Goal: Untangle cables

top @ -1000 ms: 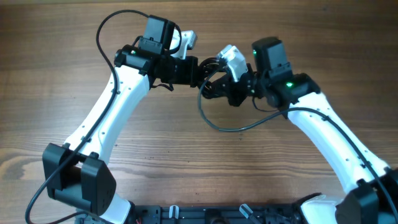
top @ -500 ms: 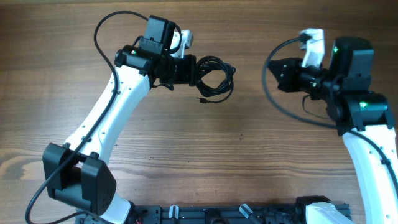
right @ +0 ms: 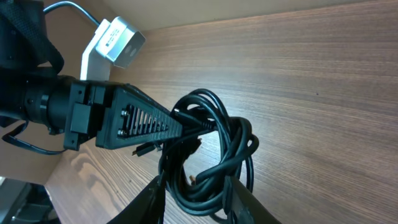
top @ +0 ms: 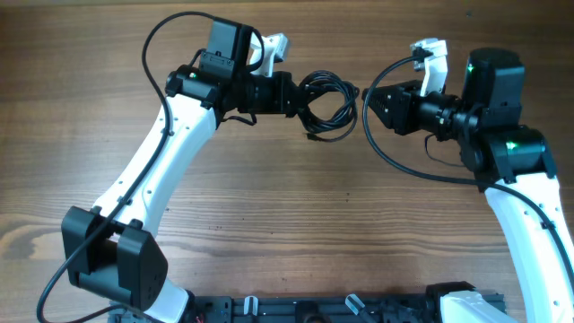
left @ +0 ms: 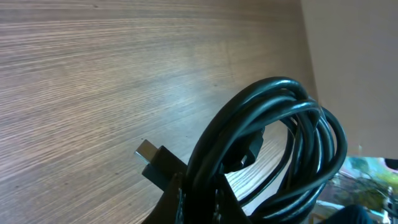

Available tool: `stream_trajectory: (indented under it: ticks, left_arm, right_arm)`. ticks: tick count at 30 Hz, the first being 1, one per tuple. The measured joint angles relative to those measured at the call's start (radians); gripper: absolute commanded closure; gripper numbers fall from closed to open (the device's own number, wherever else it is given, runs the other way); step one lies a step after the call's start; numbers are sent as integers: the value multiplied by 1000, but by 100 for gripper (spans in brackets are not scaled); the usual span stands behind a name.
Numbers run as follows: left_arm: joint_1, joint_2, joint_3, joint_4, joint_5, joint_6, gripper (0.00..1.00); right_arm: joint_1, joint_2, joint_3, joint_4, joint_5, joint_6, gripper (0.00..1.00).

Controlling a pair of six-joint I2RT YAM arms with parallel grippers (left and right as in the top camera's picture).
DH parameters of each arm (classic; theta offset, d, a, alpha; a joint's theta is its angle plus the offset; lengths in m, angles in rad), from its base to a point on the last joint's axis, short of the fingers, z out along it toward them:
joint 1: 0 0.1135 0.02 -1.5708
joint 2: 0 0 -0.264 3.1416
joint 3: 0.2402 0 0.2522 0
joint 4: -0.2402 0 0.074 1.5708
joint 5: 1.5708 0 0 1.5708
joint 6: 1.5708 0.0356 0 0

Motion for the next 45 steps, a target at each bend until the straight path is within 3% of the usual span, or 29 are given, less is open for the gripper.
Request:
stream_trajectory:
  ticks: [4,7,14,22,31,42,45]
  left_arm:
    - [0,0,0,21,10,-19,96]
    - [0,0,0,63,14,-33,96]
    - [0,0,0,90,-41,100,96]
    - [0,0,0,31,-63,208,96]
    - [0,0,0,-24,-82,219,96]
    - [0,3,-2,-48,-105,231,96]
    - [0,3,-2,-48,-105,230,96]
  right_arm:
    - [0,0,0,-3,-12,3,57]
    - [11,0,0,-9,-23,-10,57]
    - [148,24,0,-24,-29,-290,60]
    - [259,189,0,-5,62,-488,65]
    - [302,225,0,47,139,-528,65]
    - [302,296,0,31,138,-509,88]
    - [302,296,0,28,127,-483,89]
